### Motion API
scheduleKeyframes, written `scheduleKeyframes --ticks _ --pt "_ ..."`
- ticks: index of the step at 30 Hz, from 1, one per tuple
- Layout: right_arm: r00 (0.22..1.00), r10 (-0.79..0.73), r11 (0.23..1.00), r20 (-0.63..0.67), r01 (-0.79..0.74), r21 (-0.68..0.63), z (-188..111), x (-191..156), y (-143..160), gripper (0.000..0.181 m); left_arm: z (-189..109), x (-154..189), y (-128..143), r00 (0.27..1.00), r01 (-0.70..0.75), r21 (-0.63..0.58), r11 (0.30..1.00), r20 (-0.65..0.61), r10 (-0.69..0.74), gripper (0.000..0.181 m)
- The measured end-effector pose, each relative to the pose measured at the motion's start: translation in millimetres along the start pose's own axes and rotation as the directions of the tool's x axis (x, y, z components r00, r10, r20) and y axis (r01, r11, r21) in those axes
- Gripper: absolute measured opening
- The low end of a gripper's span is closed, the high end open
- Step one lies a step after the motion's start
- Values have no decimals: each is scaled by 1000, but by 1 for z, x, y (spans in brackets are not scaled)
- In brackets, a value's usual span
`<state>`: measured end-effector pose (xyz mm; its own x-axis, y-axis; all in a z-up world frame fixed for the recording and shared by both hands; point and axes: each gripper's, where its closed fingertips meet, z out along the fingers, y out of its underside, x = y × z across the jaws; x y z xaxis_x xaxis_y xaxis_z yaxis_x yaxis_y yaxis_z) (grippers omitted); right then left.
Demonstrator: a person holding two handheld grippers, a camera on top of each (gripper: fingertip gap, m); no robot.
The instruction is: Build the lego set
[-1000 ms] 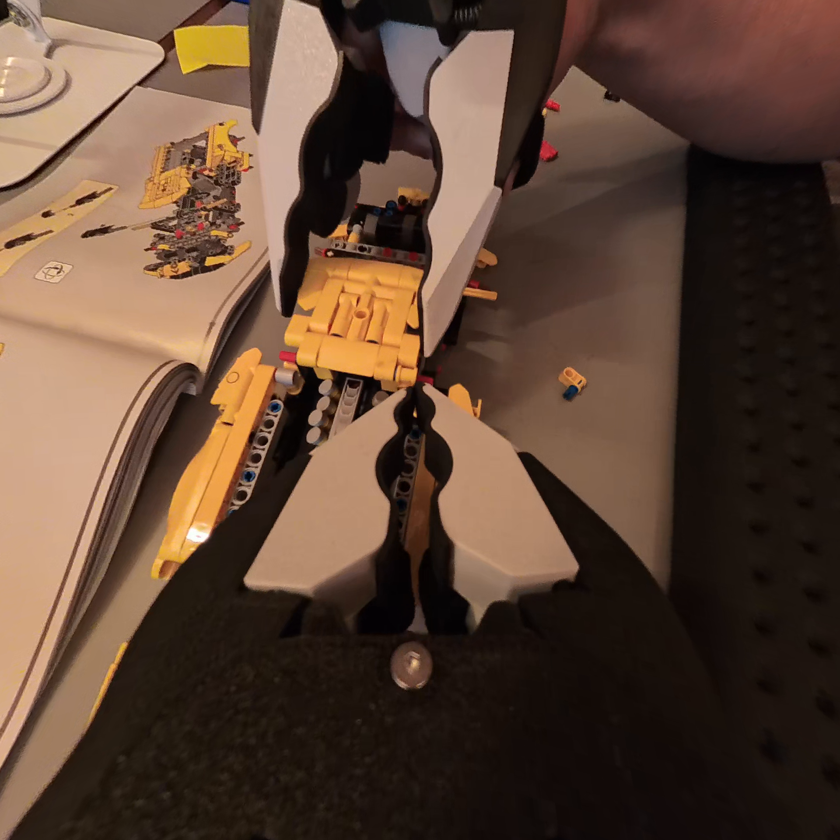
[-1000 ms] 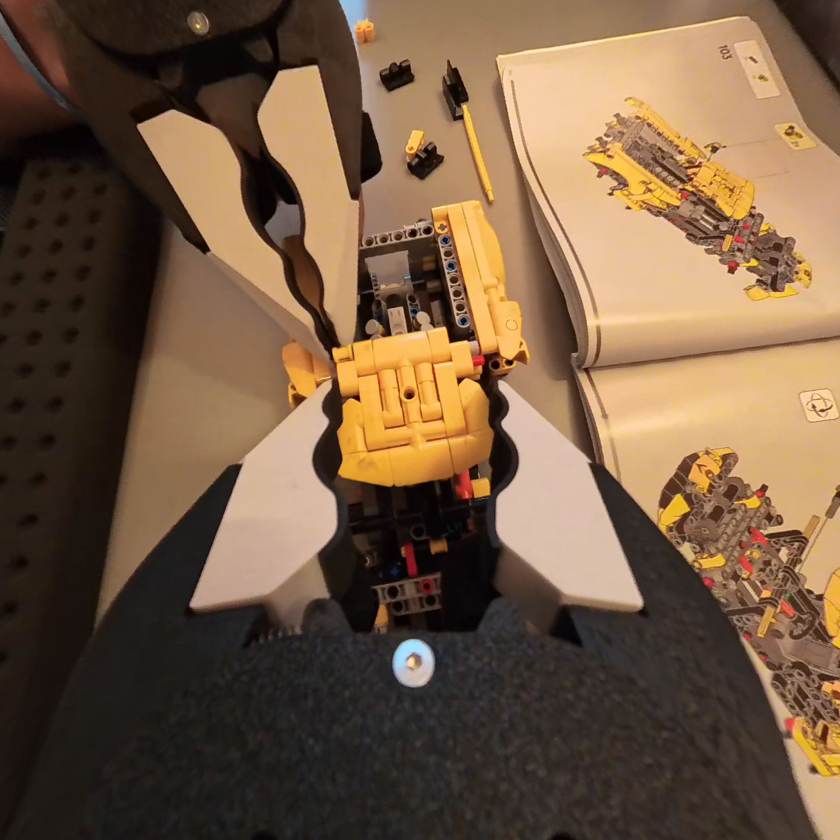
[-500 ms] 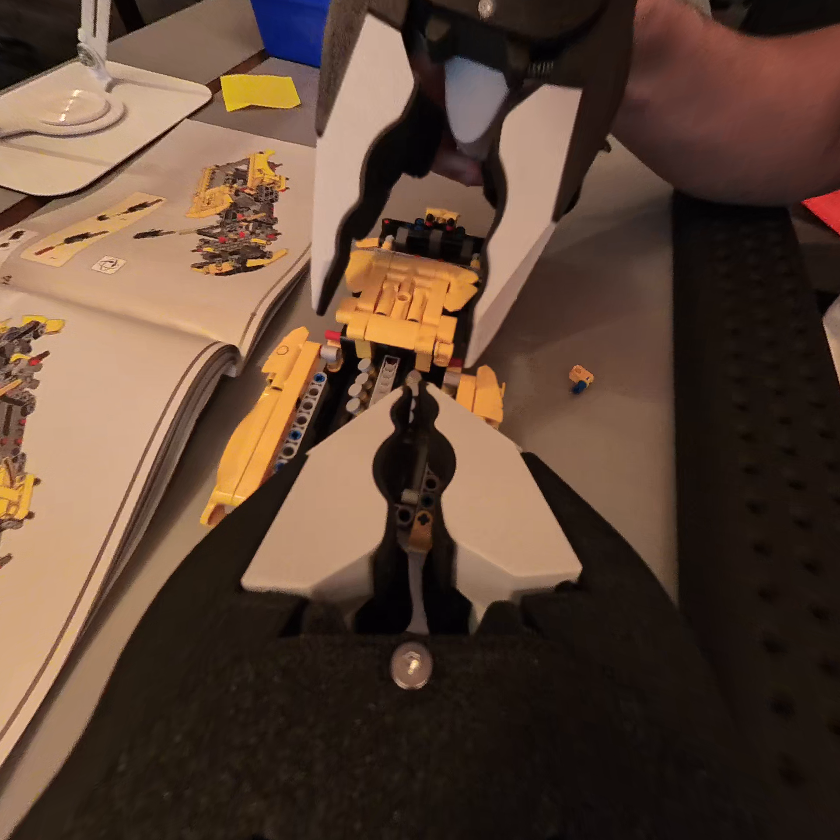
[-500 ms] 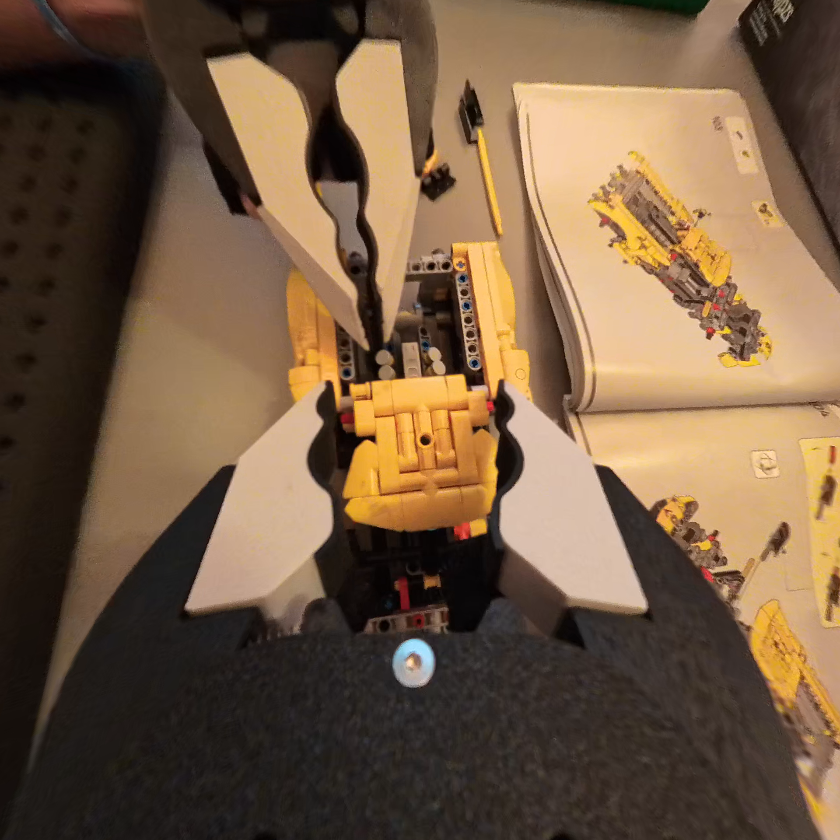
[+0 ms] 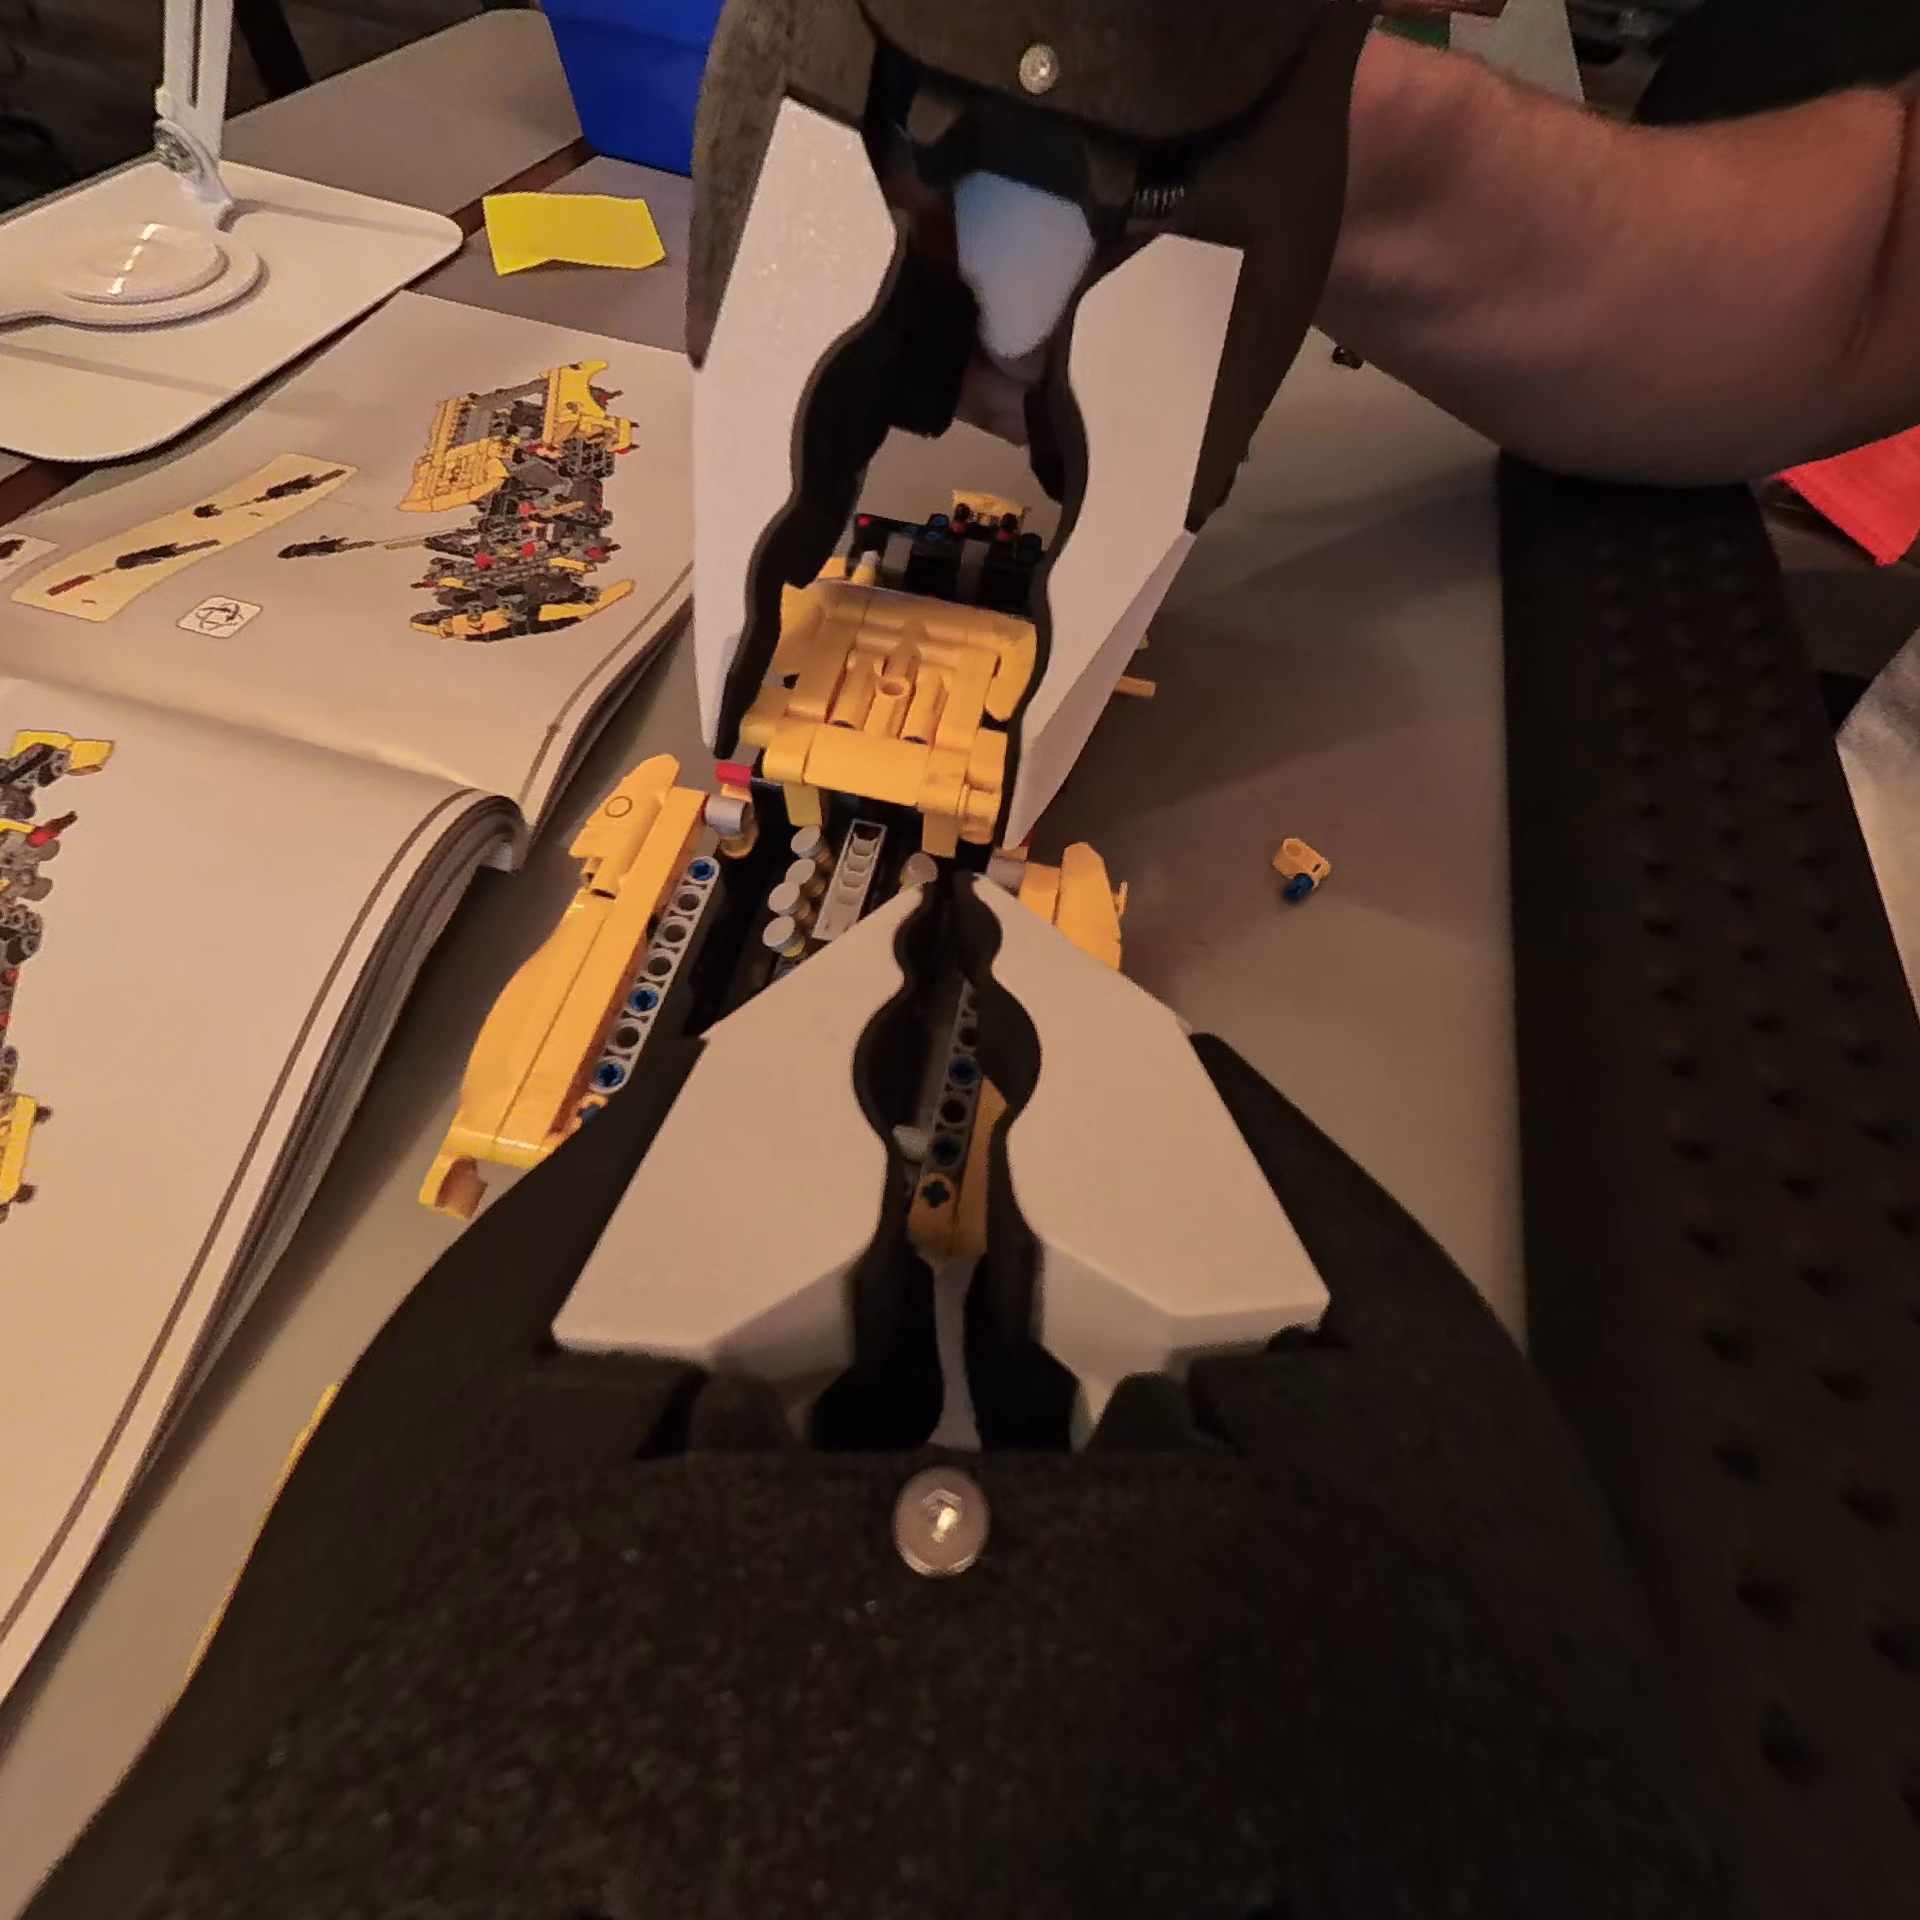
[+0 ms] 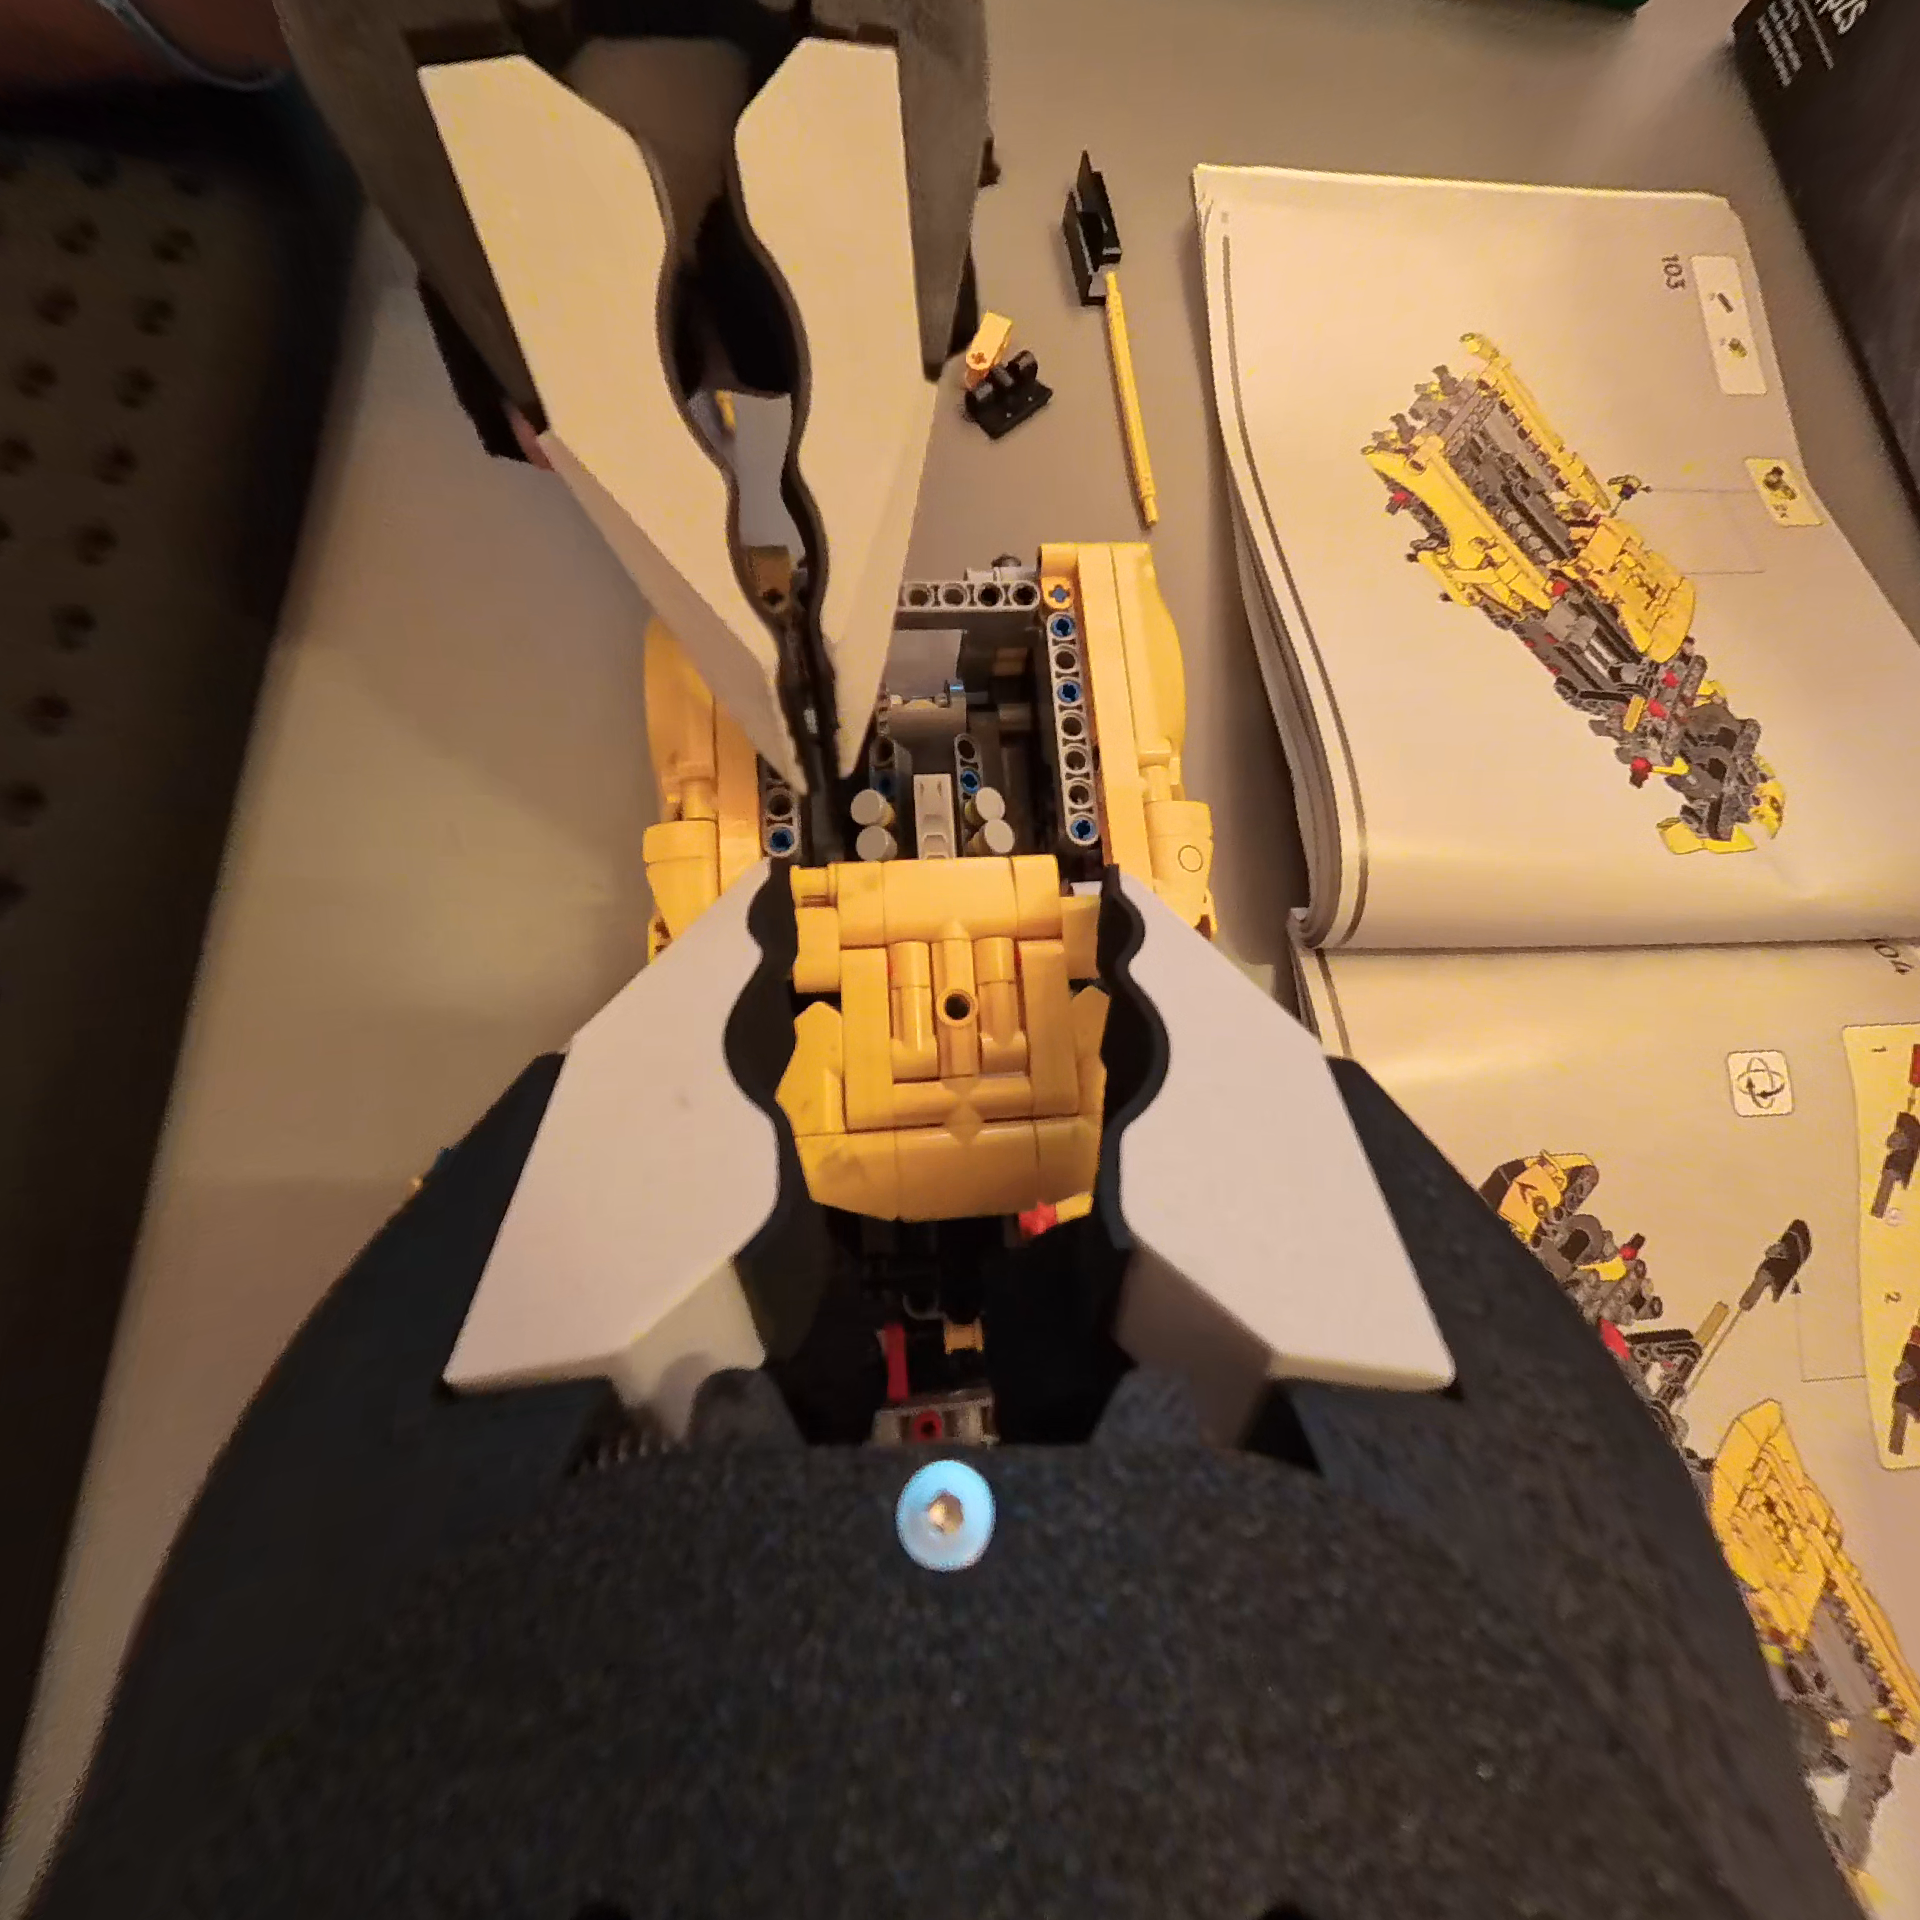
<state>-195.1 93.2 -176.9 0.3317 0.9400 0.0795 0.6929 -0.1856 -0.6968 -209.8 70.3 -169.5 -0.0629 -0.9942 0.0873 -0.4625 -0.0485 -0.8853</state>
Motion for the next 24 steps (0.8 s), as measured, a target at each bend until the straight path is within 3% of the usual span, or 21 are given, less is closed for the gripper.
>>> scheduleKeyframes --ticks 3,5,8,10,13,15,22,24 --pt "1000 7 1000 -4 -6 24 -2 1 -1 58 -1 -1 0 1000 -7 3 1000 8 7 1" --pt "1000 7 997 -20 -5 76 -17 -2 -7 74 -4 -7 2 999 -11 2 1000 37 10 2" --pt "998 64 990 16 -65 122 -50 -26 -8 56 -10 -16 0 997 23 41 999 68 -25 2" --pt "991 107 993 83 -111 48 -55 -61 14 45 -14 -19 -7 996 41 83 996 75 -47 3" --pt "981 169 979 97 -156 -128 -41 -103 61 47 -15 -17 -18 996 39 136 990 70 -49 3" --pt "977 206 970 55 -197 -142 -30 -113 73 49 -15 -14 -23 997 27 157 987 68 -38 4" --pt "982 185 974 -41 -188 -127 -13 -117 76 30 -9 9 -31 1000 -9 189 982 26 5 8" --pt "983 178 976 -40 -182 -120 -10 -118 74 13 -9 20 -34 1000 -25 198 980 17 22 9"
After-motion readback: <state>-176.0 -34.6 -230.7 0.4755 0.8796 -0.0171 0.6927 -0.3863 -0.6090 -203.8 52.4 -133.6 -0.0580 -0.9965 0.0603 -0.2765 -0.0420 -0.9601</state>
